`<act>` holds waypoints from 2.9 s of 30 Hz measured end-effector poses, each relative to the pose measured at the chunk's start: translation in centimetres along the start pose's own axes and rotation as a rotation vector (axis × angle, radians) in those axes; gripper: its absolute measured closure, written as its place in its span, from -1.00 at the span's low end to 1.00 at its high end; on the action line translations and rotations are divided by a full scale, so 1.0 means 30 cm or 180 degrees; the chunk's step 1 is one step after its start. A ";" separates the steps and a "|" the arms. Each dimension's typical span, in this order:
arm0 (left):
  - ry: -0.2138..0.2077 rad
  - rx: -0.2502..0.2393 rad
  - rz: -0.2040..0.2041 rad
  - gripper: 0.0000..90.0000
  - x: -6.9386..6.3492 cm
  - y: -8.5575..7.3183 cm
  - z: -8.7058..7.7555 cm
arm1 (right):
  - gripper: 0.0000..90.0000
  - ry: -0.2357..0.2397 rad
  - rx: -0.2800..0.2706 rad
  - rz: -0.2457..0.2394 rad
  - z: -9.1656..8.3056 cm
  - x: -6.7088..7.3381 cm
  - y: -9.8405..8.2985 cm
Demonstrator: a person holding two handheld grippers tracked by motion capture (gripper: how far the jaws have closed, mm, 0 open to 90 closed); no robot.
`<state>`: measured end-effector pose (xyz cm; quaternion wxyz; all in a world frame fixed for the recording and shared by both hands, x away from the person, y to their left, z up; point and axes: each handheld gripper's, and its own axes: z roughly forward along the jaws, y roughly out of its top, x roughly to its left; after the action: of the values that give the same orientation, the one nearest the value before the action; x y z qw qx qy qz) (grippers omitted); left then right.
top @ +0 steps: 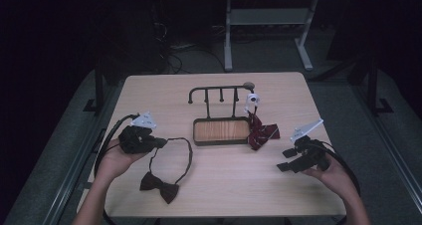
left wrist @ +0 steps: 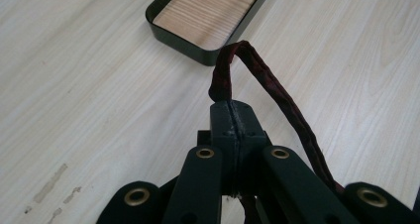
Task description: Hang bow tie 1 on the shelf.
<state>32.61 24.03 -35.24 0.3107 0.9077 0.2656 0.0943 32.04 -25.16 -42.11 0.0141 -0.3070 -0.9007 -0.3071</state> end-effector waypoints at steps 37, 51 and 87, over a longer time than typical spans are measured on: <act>0.0013 -0.0079 0.0218 1.00 -0.020 0.119 -0.092 | -0.17 0.0009 0.0001 -0.0064 0.002 -0.008 0.006; 0.0013 -0.0124 0.0240 1.00 0.010 0.215 -0.108 | -0.17 -0.0020 -0.0019 -0.0033 -0.009 0.000 0.008; 0.0117 -0.0083 0.0242 1.00 0.073 0.349 -0.159 | -0.17 -0.0037 -0.0036 -0.0042 -0.017 -0.002 0.002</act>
<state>37.30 20.69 -25.02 0.3138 0.9112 0.2353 0.1261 32.05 -25.43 -41.68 0.0052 -0.3029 -0.9010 -0.3105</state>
